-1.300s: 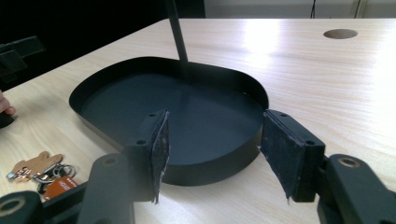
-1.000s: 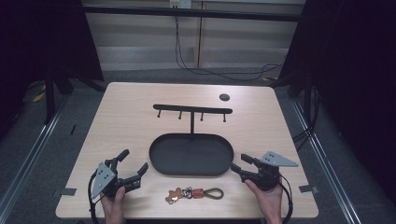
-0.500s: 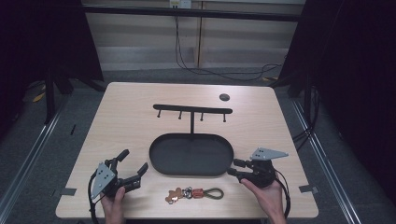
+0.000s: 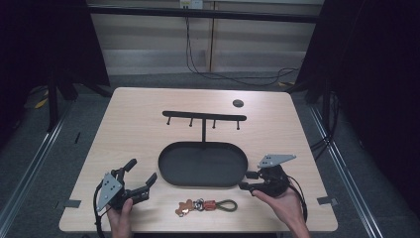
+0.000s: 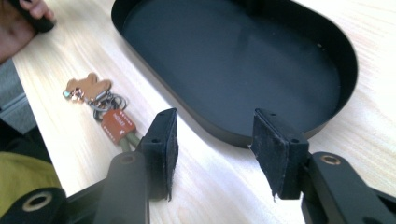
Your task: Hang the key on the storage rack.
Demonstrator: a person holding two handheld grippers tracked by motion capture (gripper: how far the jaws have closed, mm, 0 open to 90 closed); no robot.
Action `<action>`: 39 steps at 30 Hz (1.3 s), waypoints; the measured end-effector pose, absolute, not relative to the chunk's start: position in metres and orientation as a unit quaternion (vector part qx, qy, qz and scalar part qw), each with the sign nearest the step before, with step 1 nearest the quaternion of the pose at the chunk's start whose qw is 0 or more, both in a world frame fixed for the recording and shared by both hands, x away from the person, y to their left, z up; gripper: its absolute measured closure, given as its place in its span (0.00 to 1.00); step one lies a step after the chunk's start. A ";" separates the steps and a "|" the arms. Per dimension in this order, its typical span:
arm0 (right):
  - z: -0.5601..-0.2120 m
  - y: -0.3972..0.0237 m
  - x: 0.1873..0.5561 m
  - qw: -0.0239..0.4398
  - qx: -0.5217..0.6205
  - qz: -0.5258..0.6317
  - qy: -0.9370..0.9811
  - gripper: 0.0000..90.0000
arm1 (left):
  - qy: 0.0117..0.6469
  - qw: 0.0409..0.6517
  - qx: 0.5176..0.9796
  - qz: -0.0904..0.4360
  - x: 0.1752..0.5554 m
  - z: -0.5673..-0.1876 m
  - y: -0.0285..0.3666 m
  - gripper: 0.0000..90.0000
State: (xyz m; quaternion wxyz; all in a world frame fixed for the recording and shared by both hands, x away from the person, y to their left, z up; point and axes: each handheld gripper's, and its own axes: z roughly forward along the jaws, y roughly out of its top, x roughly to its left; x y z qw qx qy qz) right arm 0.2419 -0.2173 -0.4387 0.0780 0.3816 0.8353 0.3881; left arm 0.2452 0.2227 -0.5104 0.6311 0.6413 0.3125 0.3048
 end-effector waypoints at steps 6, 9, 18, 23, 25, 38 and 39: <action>-0.439 -0.212 0.241 0.061 0.373 0.378 0.845 0.63 | 0.313 0.633 0.640 0.304 0.245 -0.510 0.222 0.17; -0.440 -0.210 0.242 0.045 0.369 0.367 0.853 0.63 | 0.314 0.633 0.640 0.304 0.245 -0.510 0.222 0.17; -0.443 -0.201 0.246 0.006 0.359 0.344 0.868 0.66 | 0.314 0.633 0.640 0.304 0.245 -0.510 0.222 0.17; -0.446 -0.196 0.250 -0.013 0.355 0.335 0.873 0.71 | 0.314 0.633 0.639 0.304 0.245 -0.510 0.222 0.17; -0.448 -0.194 0.250 -0.016 0.349 0.326 0.878 0.73 | 0.313 0.633 0.640 0.304 0.245 -0.510 0.222 0.17; -0.462 -0.181 0.253 -0.043 0.324 0.251 0.911 0.82 | 0.313 0.633 0.640 0.304 0.245 -0.510 0.222 0.17; -0.464 -0.179 0.253 -0.047 0.321 0.245 0.913 0.84 | 0.314 0.633 0.640 0.304 0.245 -0.510 0.222 0.17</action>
